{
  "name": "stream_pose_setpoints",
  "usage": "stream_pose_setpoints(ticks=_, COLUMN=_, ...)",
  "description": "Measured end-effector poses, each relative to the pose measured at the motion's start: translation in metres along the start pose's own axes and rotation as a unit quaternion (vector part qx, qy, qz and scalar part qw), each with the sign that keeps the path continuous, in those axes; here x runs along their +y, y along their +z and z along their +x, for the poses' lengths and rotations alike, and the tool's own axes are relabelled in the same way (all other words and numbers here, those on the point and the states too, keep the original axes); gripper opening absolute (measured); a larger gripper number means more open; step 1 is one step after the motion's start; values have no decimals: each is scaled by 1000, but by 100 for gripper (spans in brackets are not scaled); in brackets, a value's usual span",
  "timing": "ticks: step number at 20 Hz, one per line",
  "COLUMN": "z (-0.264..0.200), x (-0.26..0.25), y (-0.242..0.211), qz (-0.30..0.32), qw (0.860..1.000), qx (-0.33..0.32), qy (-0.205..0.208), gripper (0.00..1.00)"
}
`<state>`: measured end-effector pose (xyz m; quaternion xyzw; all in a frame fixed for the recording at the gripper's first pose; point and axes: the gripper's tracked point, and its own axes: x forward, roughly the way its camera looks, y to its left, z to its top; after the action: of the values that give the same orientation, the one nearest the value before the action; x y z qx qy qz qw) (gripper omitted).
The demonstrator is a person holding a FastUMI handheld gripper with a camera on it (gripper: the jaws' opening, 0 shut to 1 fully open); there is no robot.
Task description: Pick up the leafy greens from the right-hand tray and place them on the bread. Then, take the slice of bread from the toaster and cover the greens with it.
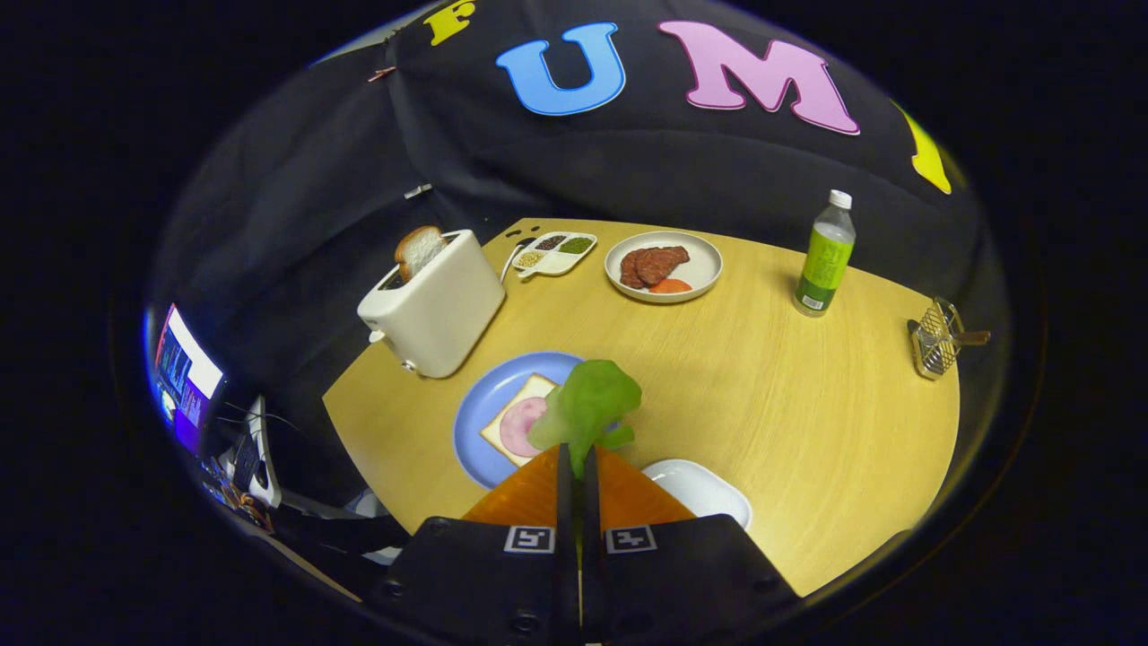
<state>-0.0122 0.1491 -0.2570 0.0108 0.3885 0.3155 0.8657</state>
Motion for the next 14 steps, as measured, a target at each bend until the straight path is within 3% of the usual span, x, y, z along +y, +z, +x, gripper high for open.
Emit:
stream_pose_setpoints(ticks=9, z=81, x=60, y=2, qz=6, qw=998, qx=33, qy=44, gripper=6)
stream_pose_setpoints(ticks=11, z=98, x=59, y=-5, qz=-5, qw=998, qx=47, qy=36, gripper=6)
stream_pose_setpoints(ticks=14, z=116, x=52, y=-15, qz=-22, qw=998, qx=61, qy=13, gripper=14)
